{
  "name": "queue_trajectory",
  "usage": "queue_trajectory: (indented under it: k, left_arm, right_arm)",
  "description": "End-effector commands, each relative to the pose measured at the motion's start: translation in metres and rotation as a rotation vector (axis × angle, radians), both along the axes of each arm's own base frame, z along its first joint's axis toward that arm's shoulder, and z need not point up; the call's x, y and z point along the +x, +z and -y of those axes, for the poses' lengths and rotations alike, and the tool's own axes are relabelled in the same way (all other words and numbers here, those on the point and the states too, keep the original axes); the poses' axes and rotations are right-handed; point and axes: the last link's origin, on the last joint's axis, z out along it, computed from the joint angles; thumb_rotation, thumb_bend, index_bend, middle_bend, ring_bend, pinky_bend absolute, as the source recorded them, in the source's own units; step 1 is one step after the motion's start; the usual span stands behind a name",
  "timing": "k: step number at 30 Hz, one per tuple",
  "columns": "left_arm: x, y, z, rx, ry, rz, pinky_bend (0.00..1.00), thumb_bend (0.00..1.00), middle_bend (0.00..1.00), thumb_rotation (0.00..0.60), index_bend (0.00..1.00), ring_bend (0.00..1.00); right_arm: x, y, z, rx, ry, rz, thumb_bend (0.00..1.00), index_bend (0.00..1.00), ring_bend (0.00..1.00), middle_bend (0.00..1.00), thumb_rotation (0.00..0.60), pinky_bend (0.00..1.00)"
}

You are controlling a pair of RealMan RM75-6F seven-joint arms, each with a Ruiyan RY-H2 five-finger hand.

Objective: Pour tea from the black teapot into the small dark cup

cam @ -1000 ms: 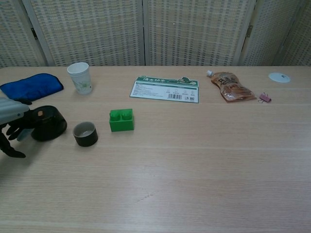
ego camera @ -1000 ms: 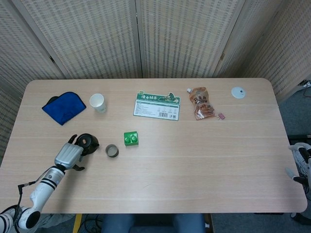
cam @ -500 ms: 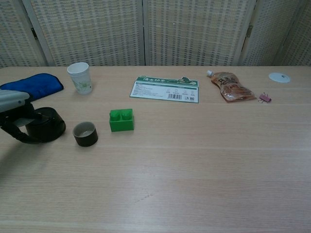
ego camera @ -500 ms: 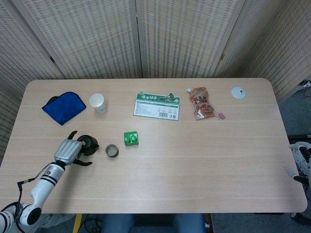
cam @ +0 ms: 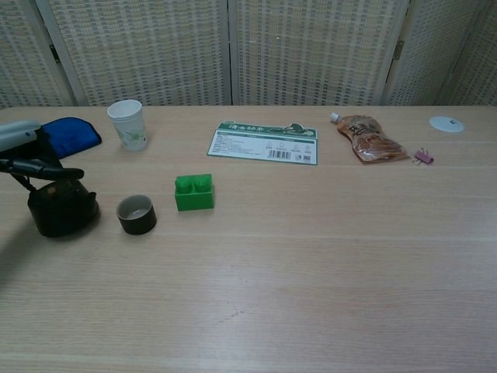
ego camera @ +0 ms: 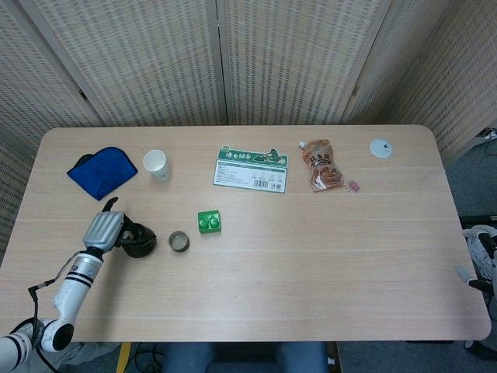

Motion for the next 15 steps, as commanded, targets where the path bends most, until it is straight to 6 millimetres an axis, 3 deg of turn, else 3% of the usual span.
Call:
queue_trajectory:
  k: [1,6,10,15]
  left_arm:
    - [0.000,0.002,-0.002,0.030,-0.001,0.015,0.00,0.04,1.00,0.229,1.00,0.95]
    - [0.002,0.011,-0.002,0.095,-0.012,0.027,0.11,0.04,1.00,0.096,1.00,0.97]
    - [0.003,0.019,-0.002,0.148,-0.022,0.023,0.24,0.10,1.00,0.083,1.00,0.99]
    - [0.005,0.027,-0.003,0.195,-0.023,0.029,0.29,0.19,1.00,0.115,1.00,1.00]
  right_arm:
    - [0.000,0.000,0.000,0.000,0.001,0.001,0.10,0.34,0.25,0.30,0.600,0.26]
    - [0.000,0.000,-0.002,-0.005,0.002,0.004,0.10,0.34,0.25,0.30,0.600,0.26]
    - [0.001,0.000,-0.004,-0.007,0.004,0.006,0.10,0.34,0.25,0.30,0.600,0.26]
    - [0.001,0.000,-0.005,-0.009,0.006,0.008,0.10,0.34,0.25,0.30,0.600,0.26]
